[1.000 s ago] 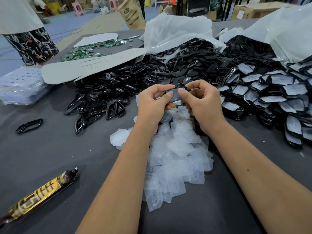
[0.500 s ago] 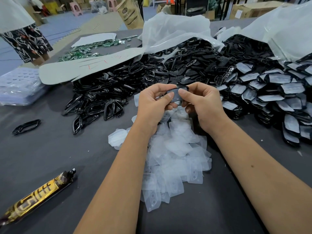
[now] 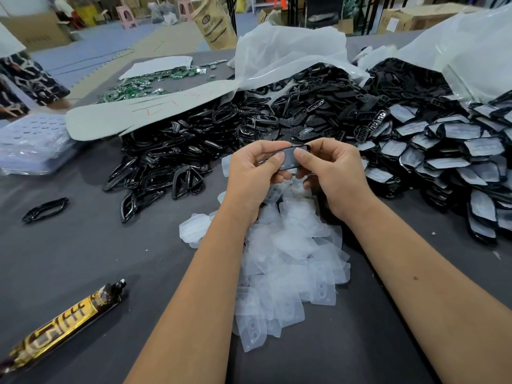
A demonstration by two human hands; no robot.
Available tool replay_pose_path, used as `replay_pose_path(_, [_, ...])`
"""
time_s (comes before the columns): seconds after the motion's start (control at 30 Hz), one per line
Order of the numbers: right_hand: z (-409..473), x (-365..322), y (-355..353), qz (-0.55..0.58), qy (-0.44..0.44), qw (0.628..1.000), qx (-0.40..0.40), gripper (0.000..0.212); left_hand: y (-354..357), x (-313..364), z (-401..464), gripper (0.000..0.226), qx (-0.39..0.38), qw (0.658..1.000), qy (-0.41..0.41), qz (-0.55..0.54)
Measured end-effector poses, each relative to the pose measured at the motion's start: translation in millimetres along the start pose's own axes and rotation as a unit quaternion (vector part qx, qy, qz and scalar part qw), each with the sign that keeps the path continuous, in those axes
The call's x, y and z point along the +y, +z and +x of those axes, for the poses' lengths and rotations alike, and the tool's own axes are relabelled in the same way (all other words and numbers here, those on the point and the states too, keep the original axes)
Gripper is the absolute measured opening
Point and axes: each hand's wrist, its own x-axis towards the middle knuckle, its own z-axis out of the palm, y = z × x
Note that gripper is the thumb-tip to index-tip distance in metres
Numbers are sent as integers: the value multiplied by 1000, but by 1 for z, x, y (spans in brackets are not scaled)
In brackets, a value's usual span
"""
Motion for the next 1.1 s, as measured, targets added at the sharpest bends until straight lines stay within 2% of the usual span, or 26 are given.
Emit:
replay_pose_path(0.17, [0, 2, 1, -11, 0, 1000, 6, 15, 0, 0, -3, 10, 7, 999, 26, 40])
replay_pose_path(0.37, [-1, 4, 4, -55, -9, 998, 19, 16, -1, -2, -2, 13, 39, 997, 13, 72])
replay_pose_path(0.53, [-7, 5, 9, -174, -97, 978, 63, 4, -2, -3, -1, 18, 34, 997, -5, 66])
replay_pose_path(0.63, [-6, 5, 9, -261, -175, 946, 80, 3, -3, -3, -1, 19, 32, 998, -10, 56])
replay_pose_path(0.7, [-6, 4, 8, -252, -183, 948, 65, 6, -4, -2, 0, 19, 30, 999, -18, 37])
replay_pose_path(0.8, [-5, 3, 6, -175, -138, 975, 22, 2, -7, -1, 0, 19, 17, 999, -35, -8])
replay_pose_path(0.93, [-4, 4, 3, -145, -127, 981, 29, 8, -5, 1, 0, 18, -4, 998, -55, -25])
replay_pose_path(1.1, [-7, 2, 9, -245, -217, 943, 50, 5, -3, 4, 2, 15, 29, 996, -70, -47])
